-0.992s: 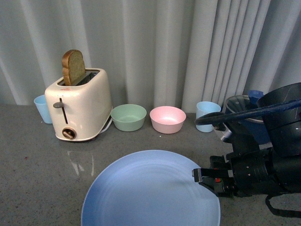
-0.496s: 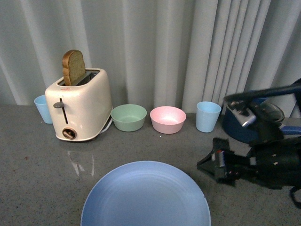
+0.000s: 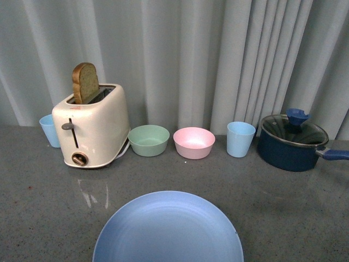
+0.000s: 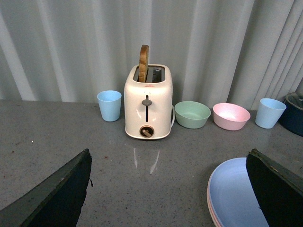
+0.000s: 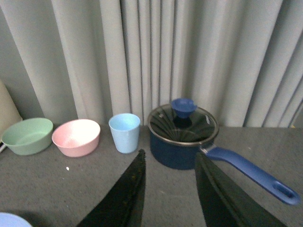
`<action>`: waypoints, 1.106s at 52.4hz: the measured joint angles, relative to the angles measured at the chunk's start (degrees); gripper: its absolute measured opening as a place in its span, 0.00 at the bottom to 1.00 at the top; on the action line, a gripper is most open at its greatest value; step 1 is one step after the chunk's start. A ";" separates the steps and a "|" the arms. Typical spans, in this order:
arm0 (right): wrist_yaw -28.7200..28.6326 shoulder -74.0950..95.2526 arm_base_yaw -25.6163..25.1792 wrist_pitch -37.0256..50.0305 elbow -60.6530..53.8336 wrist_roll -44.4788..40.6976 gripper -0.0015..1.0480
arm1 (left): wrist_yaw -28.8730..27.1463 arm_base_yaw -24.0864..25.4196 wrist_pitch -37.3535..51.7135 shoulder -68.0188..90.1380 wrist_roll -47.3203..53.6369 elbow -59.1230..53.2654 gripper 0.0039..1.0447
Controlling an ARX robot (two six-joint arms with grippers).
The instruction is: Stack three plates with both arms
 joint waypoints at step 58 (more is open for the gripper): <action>-4.72 -54.14 -4.81 -38.99 -15.02 -0.63 0.03 | 0.00 0.00 0.00 0.00 0.00 0.00 0.94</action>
